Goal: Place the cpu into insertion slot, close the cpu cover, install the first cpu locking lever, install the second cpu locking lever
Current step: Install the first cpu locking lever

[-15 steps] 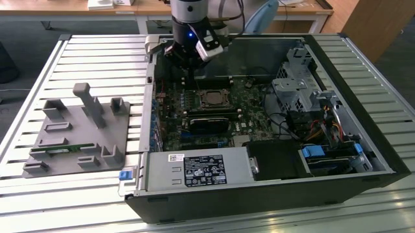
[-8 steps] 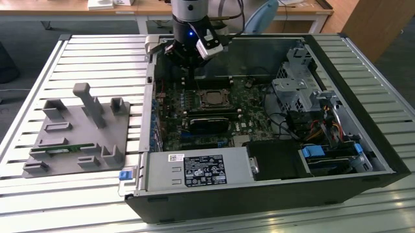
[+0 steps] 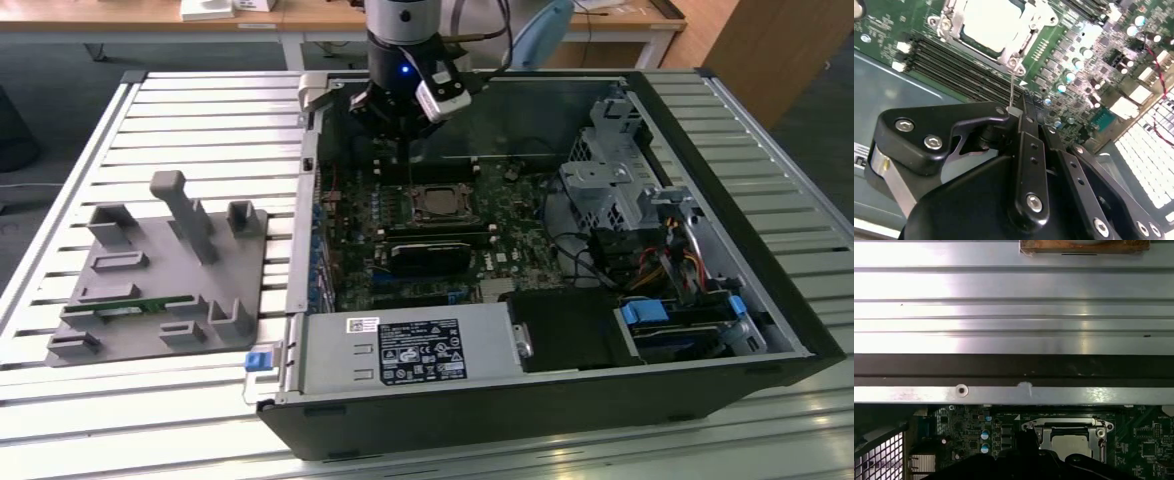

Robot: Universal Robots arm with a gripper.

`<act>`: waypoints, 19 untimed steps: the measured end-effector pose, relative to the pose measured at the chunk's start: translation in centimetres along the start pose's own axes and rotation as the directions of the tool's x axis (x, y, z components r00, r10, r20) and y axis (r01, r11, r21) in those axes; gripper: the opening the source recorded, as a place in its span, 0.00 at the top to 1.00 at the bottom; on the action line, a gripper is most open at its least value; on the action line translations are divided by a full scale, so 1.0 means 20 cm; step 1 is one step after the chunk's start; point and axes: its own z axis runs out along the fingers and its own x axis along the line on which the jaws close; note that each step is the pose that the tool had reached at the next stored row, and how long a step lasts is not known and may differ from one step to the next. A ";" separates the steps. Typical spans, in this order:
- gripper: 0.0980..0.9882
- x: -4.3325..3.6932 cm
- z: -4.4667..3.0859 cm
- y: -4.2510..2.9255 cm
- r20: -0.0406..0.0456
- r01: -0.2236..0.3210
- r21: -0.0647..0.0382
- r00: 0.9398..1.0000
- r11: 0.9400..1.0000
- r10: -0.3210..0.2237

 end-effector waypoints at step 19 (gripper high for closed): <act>0.99 -0.091 0.034 0.000 -0.003 0.000 -0.035 1.000 0.999 0.000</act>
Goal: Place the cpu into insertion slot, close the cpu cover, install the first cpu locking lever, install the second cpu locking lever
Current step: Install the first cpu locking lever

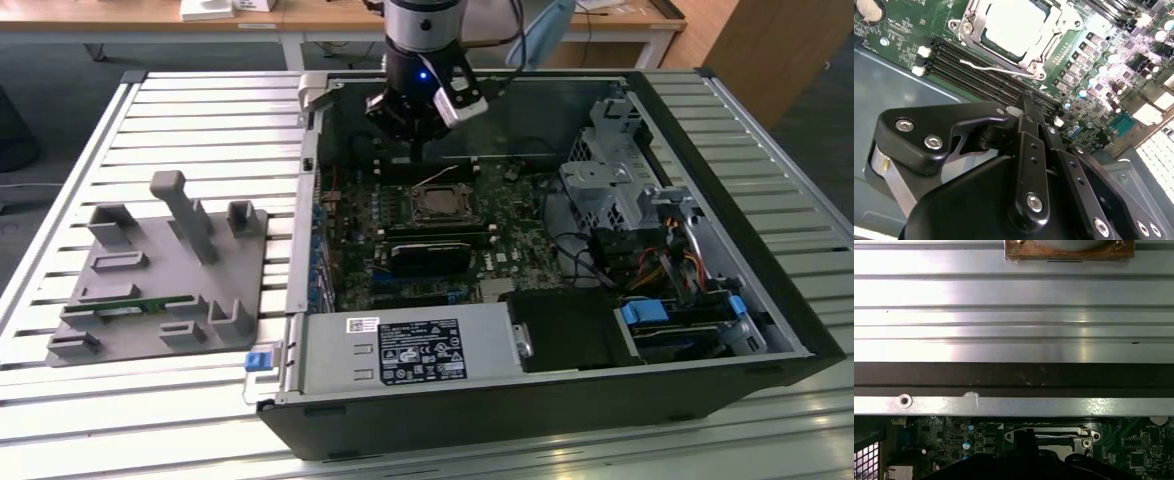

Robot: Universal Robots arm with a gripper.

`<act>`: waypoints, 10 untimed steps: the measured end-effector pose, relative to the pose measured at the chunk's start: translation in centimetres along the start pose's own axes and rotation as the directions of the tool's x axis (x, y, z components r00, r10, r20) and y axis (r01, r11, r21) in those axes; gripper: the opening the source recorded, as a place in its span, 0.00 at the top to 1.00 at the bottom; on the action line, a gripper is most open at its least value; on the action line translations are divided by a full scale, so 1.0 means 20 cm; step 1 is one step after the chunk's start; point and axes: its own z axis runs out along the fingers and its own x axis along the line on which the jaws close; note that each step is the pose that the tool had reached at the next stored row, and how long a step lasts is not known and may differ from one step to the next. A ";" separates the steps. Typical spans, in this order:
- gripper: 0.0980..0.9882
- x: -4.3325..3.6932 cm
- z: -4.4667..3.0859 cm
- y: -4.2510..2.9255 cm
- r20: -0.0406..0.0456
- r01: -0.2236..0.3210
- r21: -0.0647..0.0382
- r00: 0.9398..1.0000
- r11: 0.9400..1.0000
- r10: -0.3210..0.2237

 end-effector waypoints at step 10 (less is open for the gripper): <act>0.99 -0.065 0.054 -0.002 0.000 0.000 0.000 1.000 1.000 0.000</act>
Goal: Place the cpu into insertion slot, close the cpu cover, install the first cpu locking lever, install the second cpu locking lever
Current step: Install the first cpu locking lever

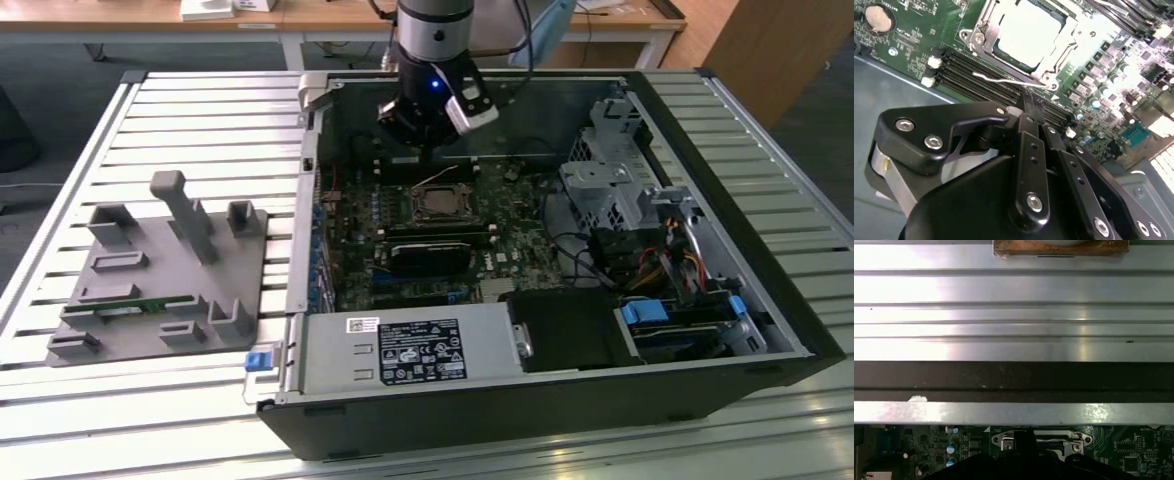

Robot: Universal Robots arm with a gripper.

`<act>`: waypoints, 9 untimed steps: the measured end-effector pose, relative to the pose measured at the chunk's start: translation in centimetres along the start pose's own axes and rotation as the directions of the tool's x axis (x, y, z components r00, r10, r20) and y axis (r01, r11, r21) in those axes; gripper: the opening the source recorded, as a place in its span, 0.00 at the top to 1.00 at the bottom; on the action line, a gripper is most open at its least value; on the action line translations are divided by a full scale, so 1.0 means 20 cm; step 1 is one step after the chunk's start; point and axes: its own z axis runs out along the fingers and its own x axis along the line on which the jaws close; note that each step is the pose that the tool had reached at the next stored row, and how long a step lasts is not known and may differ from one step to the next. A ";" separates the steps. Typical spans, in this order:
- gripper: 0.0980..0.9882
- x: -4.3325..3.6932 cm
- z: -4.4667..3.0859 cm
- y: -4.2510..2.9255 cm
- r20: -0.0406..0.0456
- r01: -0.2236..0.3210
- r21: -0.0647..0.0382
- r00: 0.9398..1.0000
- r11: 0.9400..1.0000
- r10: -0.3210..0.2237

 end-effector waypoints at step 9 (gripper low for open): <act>0.99 -0.044 0.050 0.001 0.000 0.000 0.000 1.000 1.000 0.000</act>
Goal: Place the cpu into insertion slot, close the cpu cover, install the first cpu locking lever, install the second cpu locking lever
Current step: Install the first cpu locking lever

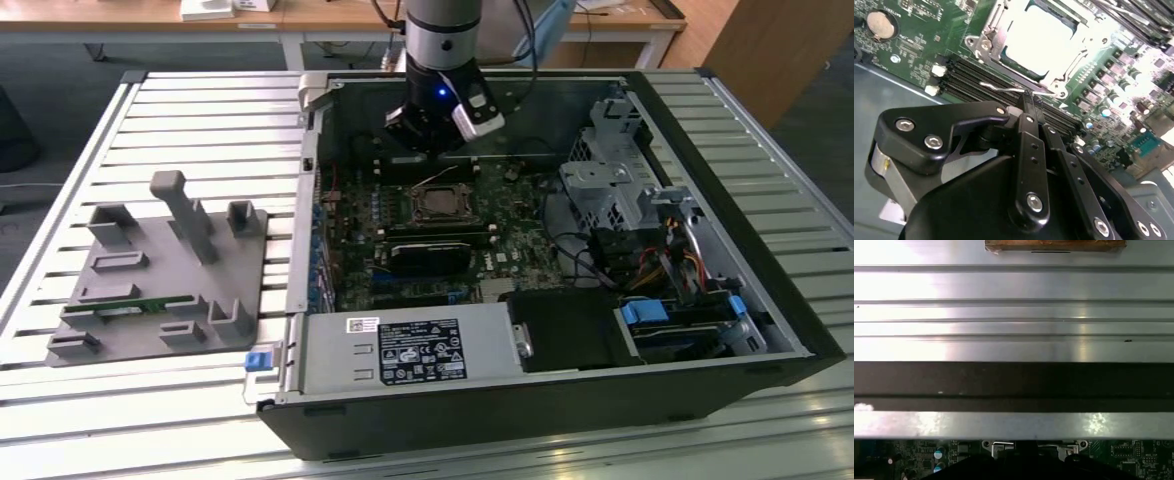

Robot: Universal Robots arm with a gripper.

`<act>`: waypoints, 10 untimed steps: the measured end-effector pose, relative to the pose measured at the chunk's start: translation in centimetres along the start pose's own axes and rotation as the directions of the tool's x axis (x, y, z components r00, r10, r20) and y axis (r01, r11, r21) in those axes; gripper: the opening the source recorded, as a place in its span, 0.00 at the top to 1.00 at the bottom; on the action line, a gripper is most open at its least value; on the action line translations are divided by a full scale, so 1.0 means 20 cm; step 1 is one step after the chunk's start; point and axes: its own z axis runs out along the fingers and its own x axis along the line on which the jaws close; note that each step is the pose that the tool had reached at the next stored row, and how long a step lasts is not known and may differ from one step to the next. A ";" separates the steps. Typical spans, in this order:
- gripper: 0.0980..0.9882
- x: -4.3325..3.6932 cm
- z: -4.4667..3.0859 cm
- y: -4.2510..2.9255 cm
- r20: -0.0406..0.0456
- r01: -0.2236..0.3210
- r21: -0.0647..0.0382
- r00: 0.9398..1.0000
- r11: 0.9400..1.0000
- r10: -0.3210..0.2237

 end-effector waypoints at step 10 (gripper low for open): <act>0.99 -0.054 0.022 0.008 0.000 0.000 0.000 1.000 1.000 0.000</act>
